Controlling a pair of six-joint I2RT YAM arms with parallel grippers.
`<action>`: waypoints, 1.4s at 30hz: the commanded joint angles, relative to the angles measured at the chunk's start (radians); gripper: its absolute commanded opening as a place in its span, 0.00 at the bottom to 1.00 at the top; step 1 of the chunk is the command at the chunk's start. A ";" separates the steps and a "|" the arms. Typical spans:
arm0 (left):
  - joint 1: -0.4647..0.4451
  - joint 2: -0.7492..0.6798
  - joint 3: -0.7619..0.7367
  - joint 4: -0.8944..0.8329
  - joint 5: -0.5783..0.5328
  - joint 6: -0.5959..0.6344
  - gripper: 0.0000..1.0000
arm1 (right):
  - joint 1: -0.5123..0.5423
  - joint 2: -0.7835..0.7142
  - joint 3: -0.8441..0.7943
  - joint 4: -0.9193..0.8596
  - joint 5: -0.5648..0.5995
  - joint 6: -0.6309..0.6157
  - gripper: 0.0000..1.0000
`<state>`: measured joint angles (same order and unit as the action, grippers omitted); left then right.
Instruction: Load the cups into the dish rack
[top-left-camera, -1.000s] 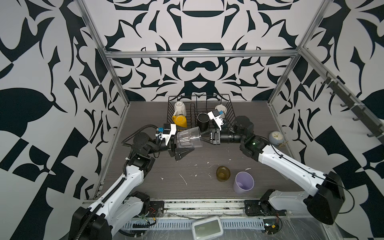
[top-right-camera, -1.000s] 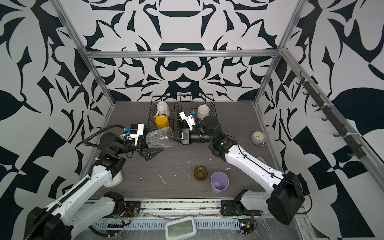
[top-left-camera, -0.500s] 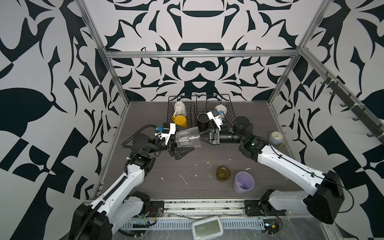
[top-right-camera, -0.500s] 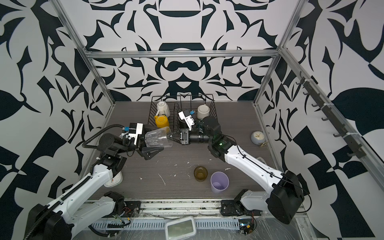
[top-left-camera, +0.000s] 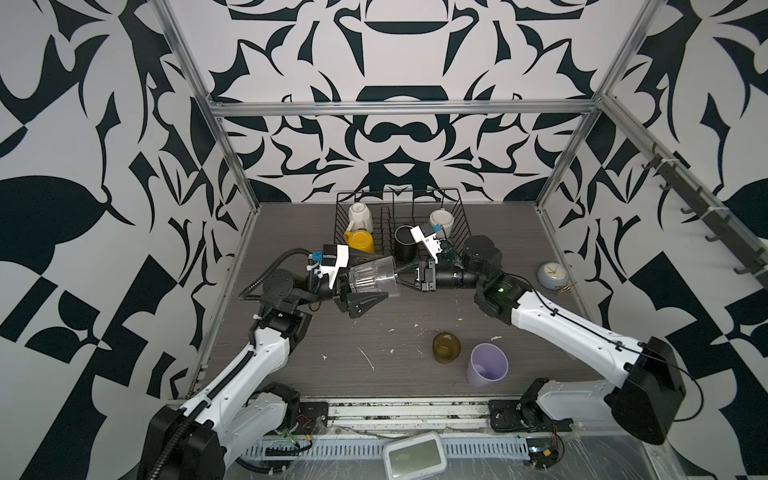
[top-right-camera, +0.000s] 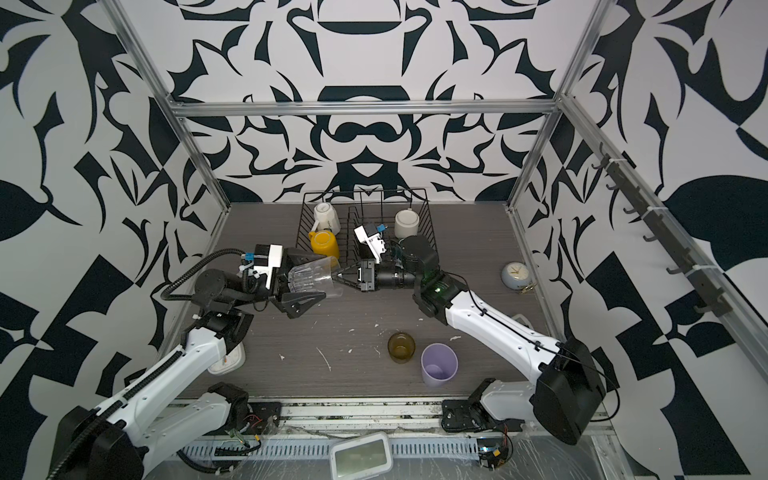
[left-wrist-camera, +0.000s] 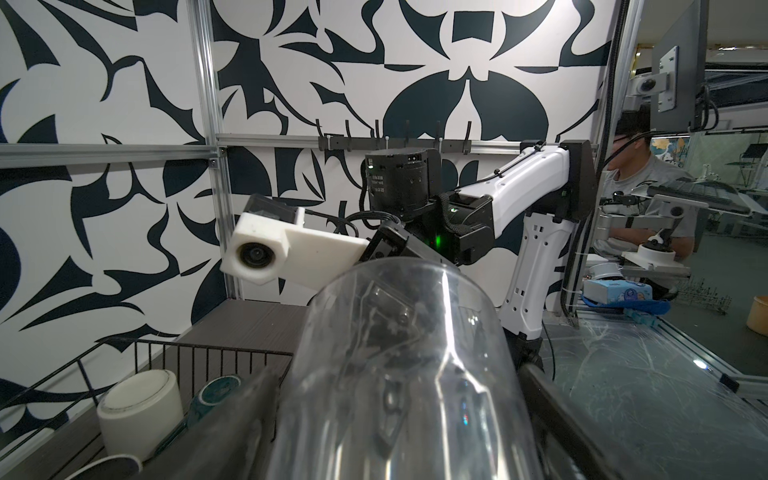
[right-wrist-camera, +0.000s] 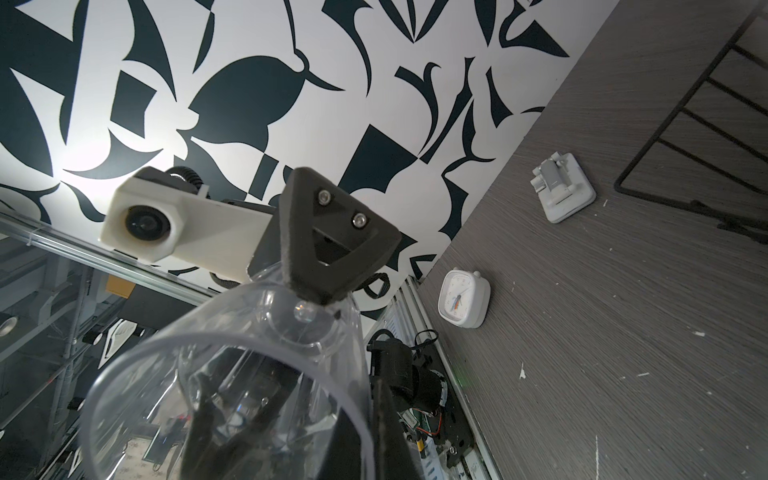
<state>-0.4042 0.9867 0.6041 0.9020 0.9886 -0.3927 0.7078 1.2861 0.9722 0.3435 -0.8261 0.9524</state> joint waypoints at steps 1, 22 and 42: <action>0.000 -0.003 0.023 0.054 0.011 -0.015 0.94 | 0.005 -0.019 0.010 0.115 -0.006 0.023 0.00; 0.000 -0.001 0.045 0.037 -0.054 -0.017 0.50 | 0.005 -0.009 -0.016 0.188 -0.005 0.068 0.00; 0.002 -0.016 0.268 -0.527 -0.186 0.232 0.00 | -0.078 -0.106 -0.107 0.080 0.116 0.025 0.47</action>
<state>-0.4080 0.9821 0.7830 0.5270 0.8940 -0.2398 0.6563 1.2488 0.8864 0.4641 -0.7479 1.0138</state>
